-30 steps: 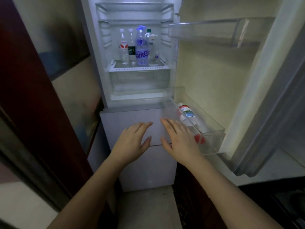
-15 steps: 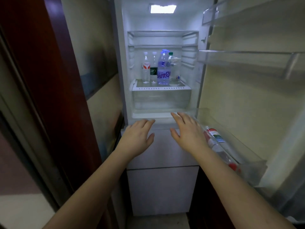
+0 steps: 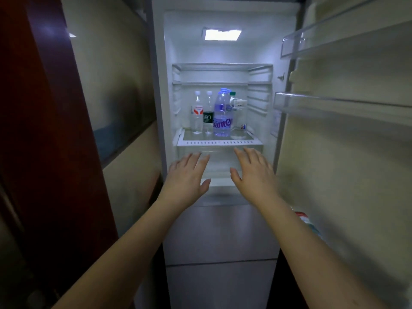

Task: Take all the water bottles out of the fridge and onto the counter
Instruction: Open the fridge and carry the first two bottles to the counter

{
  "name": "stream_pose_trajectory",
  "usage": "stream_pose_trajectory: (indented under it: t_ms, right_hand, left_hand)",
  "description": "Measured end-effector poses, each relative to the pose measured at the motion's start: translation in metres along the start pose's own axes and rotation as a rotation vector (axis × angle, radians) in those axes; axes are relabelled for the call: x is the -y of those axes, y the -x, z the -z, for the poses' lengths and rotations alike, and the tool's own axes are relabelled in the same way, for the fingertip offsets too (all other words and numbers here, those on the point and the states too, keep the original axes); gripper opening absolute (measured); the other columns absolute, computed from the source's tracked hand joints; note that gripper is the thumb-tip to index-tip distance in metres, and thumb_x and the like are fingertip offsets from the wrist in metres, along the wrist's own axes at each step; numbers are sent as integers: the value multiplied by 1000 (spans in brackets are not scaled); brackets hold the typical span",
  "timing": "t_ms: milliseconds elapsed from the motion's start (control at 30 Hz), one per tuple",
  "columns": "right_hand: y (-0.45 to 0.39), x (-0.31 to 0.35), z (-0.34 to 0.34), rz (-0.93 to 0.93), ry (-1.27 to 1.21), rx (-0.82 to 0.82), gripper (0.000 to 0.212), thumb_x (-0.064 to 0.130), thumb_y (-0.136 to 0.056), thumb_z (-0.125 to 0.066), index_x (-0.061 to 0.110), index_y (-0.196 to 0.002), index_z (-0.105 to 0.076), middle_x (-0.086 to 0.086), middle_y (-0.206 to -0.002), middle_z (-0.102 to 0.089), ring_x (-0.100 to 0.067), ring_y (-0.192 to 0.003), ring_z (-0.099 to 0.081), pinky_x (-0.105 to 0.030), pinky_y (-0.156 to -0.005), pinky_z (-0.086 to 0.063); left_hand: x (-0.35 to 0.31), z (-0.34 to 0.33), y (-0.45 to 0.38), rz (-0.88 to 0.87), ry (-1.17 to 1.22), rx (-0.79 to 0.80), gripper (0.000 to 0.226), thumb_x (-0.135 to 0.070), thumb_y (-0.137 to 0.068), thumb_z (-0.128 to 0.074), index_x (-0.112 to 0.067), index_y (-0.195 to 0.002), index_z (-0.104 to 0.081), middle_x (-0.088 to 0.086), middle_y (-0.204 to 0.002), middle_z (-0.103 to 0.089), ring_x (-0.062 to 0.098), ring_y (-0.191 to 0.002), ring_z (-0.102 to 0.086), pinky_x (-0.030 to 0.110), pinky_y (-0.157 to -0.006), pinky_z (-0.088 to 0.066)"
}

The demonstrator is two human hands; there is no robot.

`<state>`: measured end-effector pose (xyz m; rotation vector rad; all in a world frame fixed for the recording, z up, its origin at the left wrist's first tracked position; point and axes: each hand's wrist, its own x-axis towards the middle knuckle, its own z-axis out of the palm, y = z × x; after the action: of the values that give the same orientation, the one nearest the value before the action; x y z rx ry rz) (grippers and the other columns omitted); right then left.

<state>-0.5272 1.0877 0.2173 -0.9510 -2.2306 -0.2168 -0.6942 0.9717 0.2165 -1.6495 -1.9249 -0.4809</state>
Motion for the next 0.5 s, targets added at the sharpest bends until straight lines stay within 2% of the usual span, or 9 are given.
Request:
stream_pose_trajectory:
  t_ms: [133, 267, 400, 500]
  right_hand:
    - [-42, -12, -16, -10, 18, 20, 61, 41, -96, -47, 22, -151, -29, -9, -156, -30, -26, -144, -24, -41, -117, -16]
    - [-82, -27, -27, -20, 11, 42, 60, 41, -96, -46, 24, -150, -28, -7, -157, -27, -26, -145, -20, -42, -117, -14]
    - [-114, -43, -35, -21, 37, 20, 60, 42, -95, -46, 25, -149, -28, -5, -155, -30, -25, -143, -23, -42, -116, -18]
    - [-130, -52, -45, -36, 34, 14, 60, 43, -96, -46, 25, -150, -27, -6, -155, -30, -26, -142, -24, -41, -115, -18]
  left_hand:
    - [3, -13, -31, 34, -43, 9, 70, -54, -90, -40, -16, -149, -34, 10, -151, -41, 31, -140, -36, 50, -108, -35]
    - [6, -24, -67, 19, -97, 6, 69, -52, -92, -46, -17, -150, -33, 10, -152, -41, 32, -142, -34, 52, -111, -32]
    - [7, -33, -101, 18, -155, -3, 69, -53, -90, -43, -17, -148, -37, 12, -149, -45, 33, -139, -38, 56, -108, -34]
    - [11, -45, -121, 6, -161, -16, 70, -50, -89, -54, -17, -148, -38, 12, -150, -44, 34, -140, -37, 56, -109, -31]
